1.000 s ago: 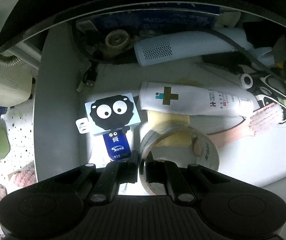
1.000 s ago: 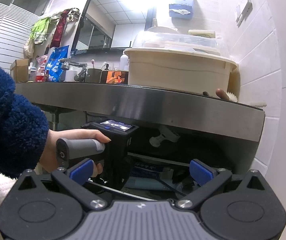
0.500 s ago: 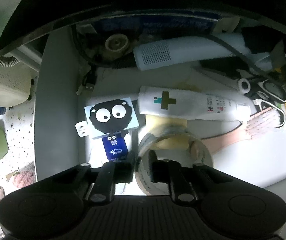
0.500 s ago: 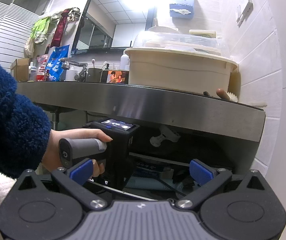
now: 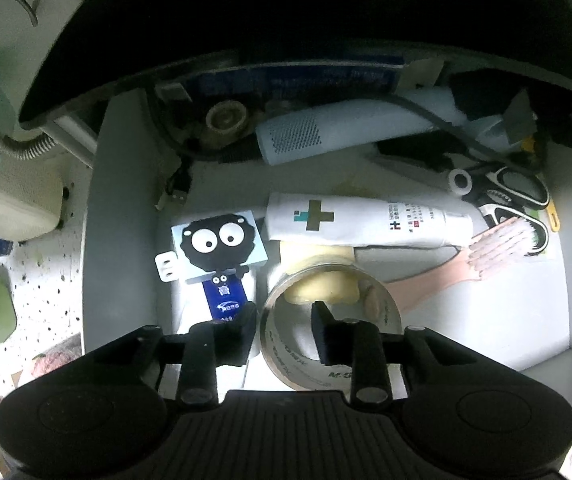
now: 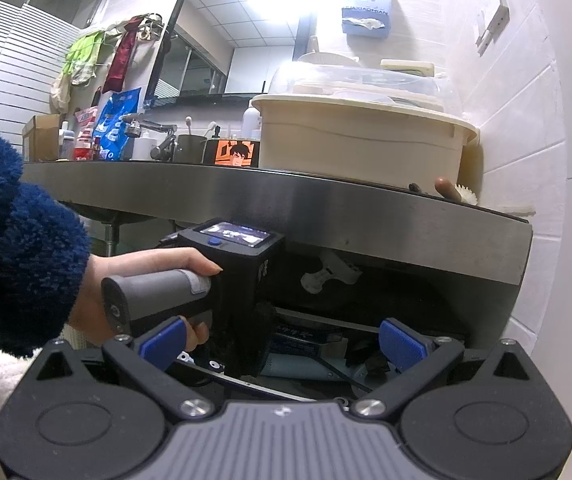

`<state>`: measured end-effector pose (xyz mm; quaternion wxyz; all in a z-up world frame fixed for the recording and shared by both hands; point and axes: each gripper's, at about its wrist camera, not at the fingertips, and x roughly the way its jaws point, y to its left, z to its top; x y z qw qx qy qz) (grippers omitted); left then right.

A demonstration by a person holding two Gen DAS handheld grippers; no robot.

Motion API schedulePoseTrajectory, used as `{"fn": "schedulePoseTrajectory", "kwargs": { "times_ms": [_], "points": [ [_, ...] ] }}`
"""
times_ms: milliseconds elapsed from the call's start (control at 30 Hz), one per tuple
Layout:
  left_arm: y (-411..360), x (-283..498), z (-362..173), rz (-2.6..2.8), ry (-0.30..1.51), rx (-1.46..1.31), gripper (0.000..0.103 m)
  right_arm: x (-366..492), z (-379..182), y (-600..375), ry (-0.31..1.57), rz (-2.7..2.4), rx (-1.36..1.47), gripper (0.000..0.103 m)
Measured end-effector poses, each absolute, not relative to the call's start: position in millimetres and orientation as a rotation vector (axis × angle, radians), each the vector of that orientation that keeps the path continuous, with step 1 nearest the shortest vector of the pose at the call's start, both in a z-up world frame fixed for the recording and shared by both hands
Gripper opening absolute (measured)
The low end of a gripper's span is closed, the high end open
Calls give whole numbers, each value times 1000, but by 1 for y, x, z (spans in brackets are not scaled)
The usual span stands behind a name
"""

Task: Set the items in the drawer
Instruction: 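Open the left tool to release the tape roll inside the drawer, then raise the left tool up and back out of the drawer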

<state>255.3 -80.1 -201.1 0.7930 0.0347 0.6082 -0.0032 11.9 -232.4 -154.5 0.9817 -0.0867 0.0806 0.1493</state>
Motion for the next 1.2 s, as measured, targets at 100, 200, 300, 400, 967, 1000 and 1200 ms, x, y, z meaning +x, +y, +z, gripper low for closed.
{"fn": "schedulePoseTrajectory", "kwargs": {
  "times_ms": [100, 200, 300, 400, 967, 1000, 1200],
  "points": [
    [-81, 250, -193, -9, 1262, 89, 43, 12, -154, -232, 163, 300, -174, 103],
    [-82, 244, -186, -21, 1231, 97, 48, 12, -154, -232, 162, 300, -175, 103],
    [-80, 240, -178, -30, 1218, 73, 57, 12, -154, -232, 162, 300, -175, 103],
    [-80, 231, -168, -48, 1186, 70, 58, 12, -155, -232, 162, 299, -174, 103],
    [-59, 171, -106, -143, 1029, 100, 60, 12, -154, -231, 169, 299, -184, 103],
    [-56, 168, -103, -149, 1028, 85, 60, 12, -154, -231, 170, 298, -184, 103],
    [-30, 151, -88, -98, 970, 37, 61, 13, -154, -230, 178, 297, -186, 103]
  ]
}}
